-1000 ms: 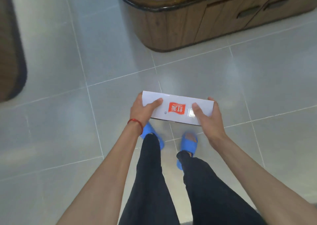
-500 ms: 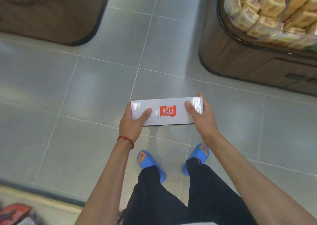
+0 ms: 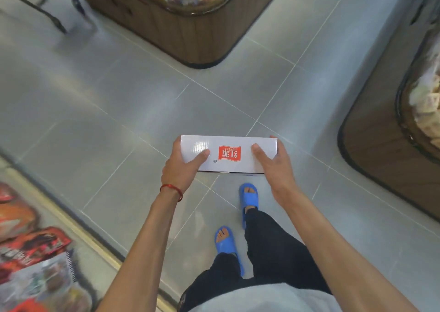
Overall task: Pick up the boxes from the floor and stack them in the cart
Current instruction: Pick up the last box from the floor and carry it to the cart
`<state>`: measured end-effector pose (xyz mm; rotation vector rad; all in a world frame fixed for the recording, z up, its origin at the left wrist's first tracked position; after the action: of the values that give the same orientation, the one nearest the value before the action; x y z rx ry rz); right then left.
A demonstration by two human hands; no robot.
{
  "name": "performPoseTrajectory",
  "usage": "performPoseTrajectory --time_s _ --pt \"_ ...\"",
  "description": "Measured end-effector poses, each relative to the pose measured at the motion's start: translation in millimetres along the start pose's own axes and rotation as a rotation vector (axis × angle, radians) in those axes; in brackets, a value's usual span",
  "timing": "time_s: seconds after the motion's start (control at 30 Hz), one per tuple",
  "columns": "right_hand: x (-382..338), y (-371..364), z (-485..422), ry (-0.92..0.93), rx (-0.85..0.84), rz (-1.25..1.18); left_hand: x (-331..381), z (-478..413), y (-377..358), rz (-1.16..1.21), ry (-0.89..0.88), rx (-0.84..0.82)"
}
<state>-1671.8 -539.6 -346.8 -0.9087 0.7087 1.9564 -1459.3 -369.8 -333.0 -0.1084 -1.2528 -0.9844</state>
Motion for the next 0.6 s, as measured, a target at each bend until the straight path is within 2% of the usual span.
performPoseTrajectory --time_s 0.4,0.6 --pt "-140.6 -210.8 -109.5 0.073 -0.31 0.201 11.2 -131.3 157.1 0.149 0.123 0.304" --pt "-195.5 -333.0 -146.7 0.094 -0.436 0.268 -5.2 -186.8 242.8 0.237 0.202 0.45"
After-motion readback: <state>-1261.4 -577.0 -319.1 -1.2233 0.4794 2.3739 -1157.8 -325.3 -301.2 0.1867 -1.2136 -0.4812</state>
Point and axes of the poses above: each hand's wrist, its own z-axis away from the middle knuckle, its own y-axis out of the back of the hand, x = y × z, the point moved 10 cm from there along -z, towards the middle knuckle, and after that the axes turned 5 degrees about -y, right-handed, at the moved point
